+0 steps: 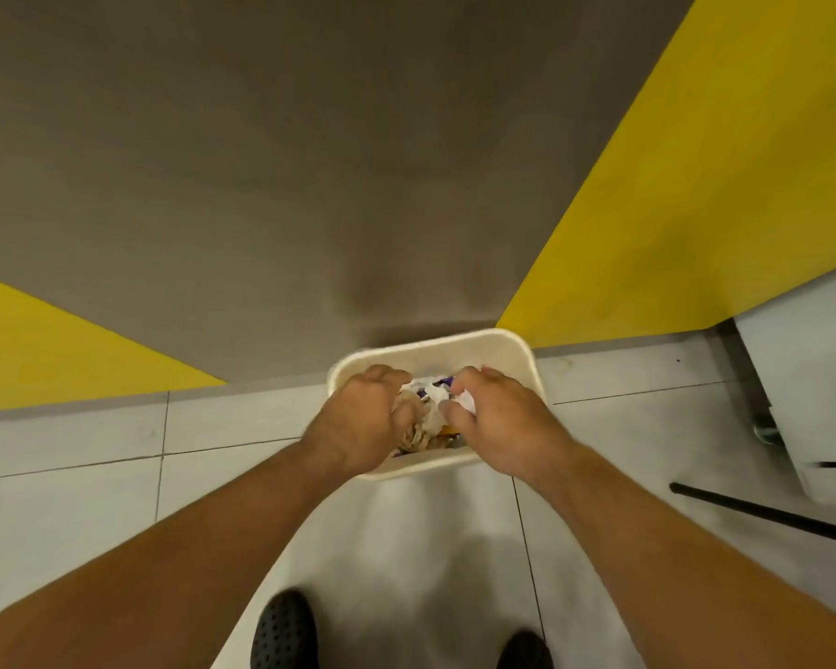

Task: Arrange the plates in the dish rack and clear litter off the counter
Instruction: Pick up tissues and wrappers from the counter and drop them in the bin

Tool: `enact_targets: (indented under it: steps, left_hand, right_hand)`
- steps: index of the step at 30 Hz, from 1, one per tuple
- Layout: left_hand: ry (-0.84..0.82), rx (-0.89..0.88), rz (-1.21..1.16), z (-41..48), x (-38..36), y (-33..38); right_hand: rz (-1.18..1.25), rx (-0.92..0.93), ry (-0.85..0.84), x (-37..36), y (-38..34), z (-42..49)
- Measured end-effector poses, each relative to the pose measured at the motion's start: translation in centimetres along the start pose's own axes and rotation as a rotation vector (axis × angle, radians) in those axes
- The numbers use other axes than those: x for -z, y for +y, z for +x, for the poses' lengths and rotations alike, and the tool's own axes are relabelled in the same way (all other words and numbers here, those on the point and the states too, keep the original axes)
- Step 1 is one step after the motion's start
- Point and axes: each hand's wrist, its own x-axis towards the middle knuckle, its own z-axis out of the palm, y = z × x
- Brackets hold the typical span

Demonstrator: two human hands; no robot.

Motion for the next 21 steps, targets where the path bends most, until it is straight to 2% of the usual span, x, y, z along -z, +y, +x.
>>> enact_targets:
  steps: [3,9,12,16,21]
  left_hand:
    - [0.045,-0.022,0.028,-1.1,1.5,-0.1]
    - [0.05,0.009,-0.005,-4.6,7.1,2.7]
    - [0.101,-0.018,-0.006,-7.6,11.6,5.6]
    - [0.201,-0.118,-0.041,-12.2,19.0,11.1]
    - [0.314,-0.272,-0.057,-18.0,30.1,18.3]
  right_hand:
    - [-0.001,-0.01,-0.091,-0.8,-0.3,1.4]
    - [0.011,-0.005,0.044,3.1,-0.9,-2.7]
    - [0.035,0.041,0.135,7.8,-3.1,-6.1]
    - [0.121,0.096,0.379,15.7,-7.9,-11.4]
    - [0.155,0.192,0.494,25.8,-15.0,-17.7]
